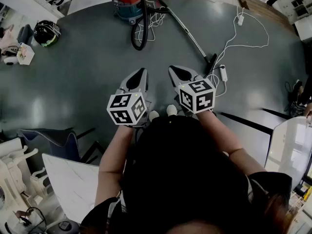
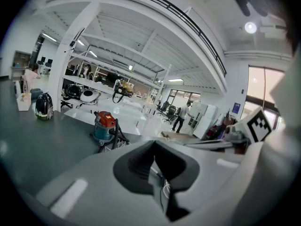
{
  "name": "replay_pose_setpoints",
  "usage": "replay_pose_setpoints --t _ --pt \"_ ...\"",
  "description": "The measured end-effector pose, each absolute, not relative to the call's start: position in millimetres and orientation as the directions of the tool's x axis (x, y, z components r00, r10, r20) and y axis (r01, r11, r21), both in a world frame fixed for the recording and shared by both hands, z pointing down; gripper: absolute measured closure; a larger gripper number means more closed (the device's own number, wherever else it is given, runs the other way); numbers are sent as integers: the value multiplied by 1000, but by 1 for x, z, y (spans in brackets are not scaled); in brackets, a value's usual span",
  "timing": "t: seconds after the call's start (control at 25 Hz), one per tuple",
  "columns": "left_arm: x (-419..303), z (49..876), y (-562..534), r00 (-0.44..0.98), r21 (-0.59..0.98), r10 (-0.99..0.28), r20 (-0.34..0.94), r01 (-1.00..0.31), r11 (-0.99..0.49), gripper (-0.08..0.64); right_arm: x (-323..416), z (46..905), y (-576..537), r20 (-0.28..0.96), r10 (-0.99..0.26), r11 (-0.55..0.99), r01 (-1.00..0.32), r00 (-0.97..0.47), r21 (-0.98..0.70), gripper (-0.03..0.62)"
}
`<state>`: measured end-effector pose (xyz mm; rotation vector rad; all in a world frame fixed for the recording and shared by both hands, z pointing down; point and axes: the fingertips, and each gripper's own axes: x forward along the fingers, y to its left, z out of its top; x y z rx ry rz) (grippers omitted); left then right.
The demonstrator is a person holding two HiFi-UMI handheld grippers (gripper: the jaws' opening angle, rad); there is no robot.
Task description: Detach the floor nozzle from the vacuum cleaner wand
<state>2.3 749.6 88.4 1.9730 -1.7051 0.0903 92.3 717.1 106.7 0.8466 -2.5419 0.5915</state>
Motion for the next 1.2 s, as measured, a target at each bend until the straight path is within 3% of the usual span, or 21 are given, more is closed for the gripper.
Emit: replay_pose_setpoints --t 1.2 --pt "-33 104 789 229 388 -885 406 -920 -61 549 43 113 751 525 -445 720 -639 -725 -272 595"
